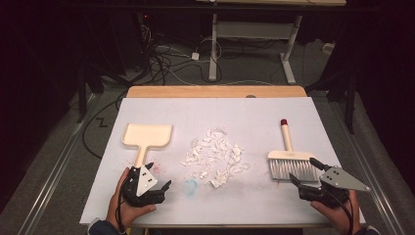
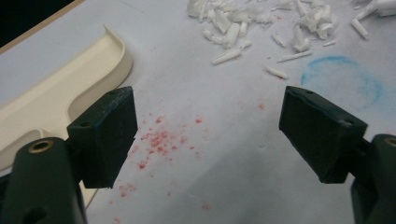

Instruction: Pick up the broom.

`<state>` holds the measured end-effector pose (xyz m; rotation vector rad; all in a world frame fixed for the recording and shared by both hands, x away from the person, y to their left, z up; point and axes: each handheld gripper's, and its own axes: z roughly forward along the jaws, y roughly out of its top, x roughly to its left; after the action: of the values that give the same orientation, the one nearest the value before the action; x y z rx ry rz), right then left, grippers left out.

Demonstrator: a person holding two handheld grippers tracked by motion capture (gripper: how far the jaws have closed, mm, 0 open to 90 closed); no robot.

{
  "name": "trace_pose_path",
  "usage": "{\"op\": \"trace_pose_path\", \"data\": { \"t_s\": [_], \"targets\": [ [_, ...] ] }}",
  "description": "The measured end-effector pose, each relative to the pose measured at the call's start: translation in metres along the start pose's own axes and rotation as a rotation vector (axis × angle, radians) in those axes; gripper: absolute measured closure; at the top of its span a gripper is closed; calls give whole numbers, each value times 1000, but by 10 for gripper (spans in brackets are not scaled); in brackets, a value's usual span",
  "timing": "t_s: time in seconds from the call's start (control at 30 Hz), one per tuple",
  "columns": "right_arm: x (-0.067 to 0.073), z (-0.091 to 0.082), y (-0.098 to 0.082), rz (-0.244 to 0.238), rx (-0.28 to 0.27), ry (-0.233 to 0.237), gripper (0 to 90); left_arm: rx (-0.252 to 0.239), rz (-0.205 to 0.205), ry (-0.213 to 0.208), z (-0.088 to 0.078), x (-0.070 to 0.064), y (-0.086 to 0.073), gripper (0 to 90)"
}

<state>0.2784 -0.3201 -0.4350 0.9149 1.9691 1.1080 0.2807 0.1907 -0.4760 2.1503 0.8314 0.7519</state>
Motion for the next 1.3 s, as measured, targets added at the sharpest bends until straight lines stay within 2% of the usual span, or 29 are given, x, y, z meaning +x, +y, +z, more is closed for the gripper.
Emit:
{"op": "trace_pose_path", "data": {
  "t_s": [0.47, 0.57, 0.6, 0.73, 0.77, 0.83, 0.9, 0.97, 1.03, 1.07, 1.1, 1.17, 1.23, 1.3],
  "targets": [
    [-5, -1, 2, -5, -3, -33, 197, -7, 17, -5, -4, -2, -1, 188],
    [-7, 1, 2, -1, 11, -40, 198, 4, 15, -14, -5, -4, -1, 188],
    [-11, 4, 2, 4, 36, -55, 200, 5, 14, -14, -4, -3, -1, 188],
    [-17, 10, 4, 39, 68, -80, 216, 8, 13, -19, -4, -3, -2, 188],
    [-23, 15, 7, 63, 99, -68, 222, 7, 13, -20, -4, -3, -2, 188],
    [-30, 22, 11, 91, 134, -72, 244, 8, 13, -22, -3, -3, -2, 188],
    [-38, 30, 16, 124, 159, -55, 276, 10, 15, -25, -3, -4, -2, 188],
    [-44, 42, 22, 159, 212, -44, 292, 8, 15, -27, -3, -4, -2, 188],
    [-47, 48, 26, 169, 228, -46, 318, 9, 13, -28, -3, -4, -1, 188],
    [-53, 63, 33, 193, 287, -60, 338, 9, 13, -29, -3, -4, -1, 188],
    [-57, 72, 36, 212, 318, -63, 352, 10, 13, -30, -2, -4, -1, 188],
    [-65, 89, 40, 251, 342, -79, 384, 11, 14, -31, -2, -4, -1, 188],
    [-71, 109, 39, 262, 420, -99, 390, 15, 12, -36, -1, -4, -2, 188],
    [-77, 127, 35, 291, 473, -108, 423, 21, 13, -37, -1, -3, -3, 188]
  ]
}}
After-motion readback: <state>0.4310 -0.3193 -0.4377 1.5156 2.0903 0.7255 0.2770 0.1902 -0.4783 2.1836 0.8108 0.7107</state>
